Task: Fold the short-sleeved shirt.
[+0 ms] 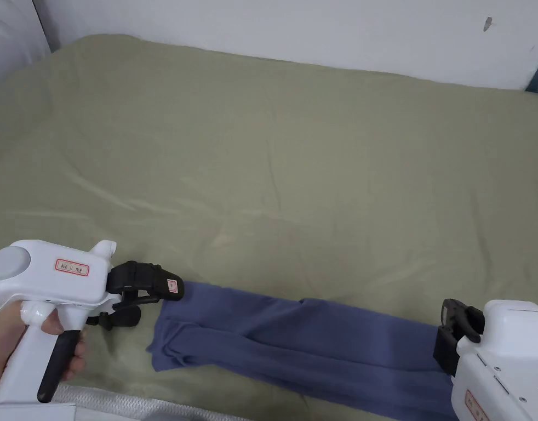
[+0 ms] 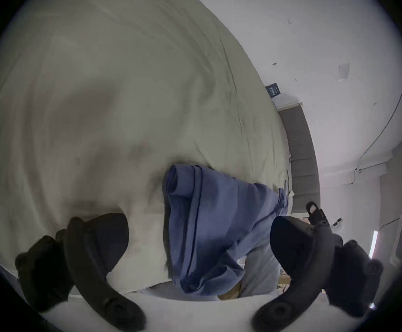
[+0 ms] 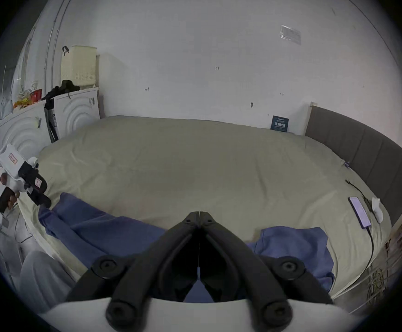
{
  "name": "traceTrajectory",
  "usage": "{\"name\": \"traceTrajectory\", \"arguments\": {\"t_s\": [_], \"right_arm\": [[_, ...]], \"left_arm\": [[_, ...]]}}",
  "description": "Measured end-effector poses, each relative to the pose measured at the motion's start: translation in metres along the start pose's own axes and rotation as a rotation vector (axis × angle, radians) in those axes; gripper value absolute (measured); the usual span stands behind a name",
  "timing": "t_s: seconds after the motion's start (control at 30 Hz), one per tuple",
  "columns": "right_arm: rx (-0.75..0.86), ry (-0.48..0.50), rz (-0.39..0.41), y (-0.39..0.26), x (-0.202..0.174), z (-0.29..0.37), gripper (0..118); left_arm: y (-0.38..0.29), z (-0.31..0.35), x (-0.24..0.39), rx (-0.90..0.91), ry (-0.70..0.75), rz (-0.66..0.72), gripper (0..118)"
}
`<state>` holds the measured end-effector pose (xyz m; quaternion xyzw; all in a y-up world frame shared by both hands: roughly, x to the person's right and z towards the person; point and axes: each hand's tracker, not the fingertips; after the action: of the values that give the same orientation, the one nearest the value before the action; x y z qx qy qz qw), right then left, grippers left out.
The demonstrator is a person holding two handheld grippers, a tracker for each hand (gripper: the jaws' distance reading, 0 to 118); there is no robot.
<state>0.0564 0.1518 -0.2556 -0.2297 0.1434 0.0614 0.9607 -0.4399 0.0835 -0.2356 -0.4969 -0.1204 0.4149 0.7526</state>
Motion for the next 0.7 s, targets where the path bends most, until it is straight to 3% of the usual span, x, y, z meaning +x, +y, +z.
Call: {"name": "traceTrajectory", "arguments": {"t_s": [0.17,0.43,0.53,0.57,0.6,0.63,0.67,0.7], "right_arm": [[-0.017,-0.011,-0.013,-0.003,0.006,0.000,1],[-0.022,-0.018,-0.032,-0.004,0.010,0.003,1],[-0.019,-0.013,-0.042,-0.004,0.011,0.007,1],[-0.017,-0.011,-0.042,-0.003,0.011,0.009,1],[-0.013,-0.010,-0.040,-0.003,0.011,0.010,1],[-0.011,-0.011,-0.039,-0.003,0.011,0.011,1],[-0.009,-0.010,-0.040,-0.002,0.012,0.013,1],[-0.007,-0.008,-0.044,-0.002,0.013,0.014,1]], "left_arm": [[0.004,-0.012,-0.005,-0.012,-0.126,0.045,118],[-0.001,-0.019,-0.004,-0.015,-0.134,0.063,118],[-0.004,-0.015,0.000,-0.005,-0.108,0.058,112],[-0.004,-0.012,0.000,-0.001,-0.104,0.064,96],[-0.008,-0.010,0.001,-0.010,-0.100,0.067,58],[-0.011,-0.012,0.000,-0.015,-0.054,0.078,6],[-0.017,-0.021,0.003,-0.021,0.052,0.078,6],[-0.020,-0.024,0.000,-0.045,0.066,0.077,6]]}}
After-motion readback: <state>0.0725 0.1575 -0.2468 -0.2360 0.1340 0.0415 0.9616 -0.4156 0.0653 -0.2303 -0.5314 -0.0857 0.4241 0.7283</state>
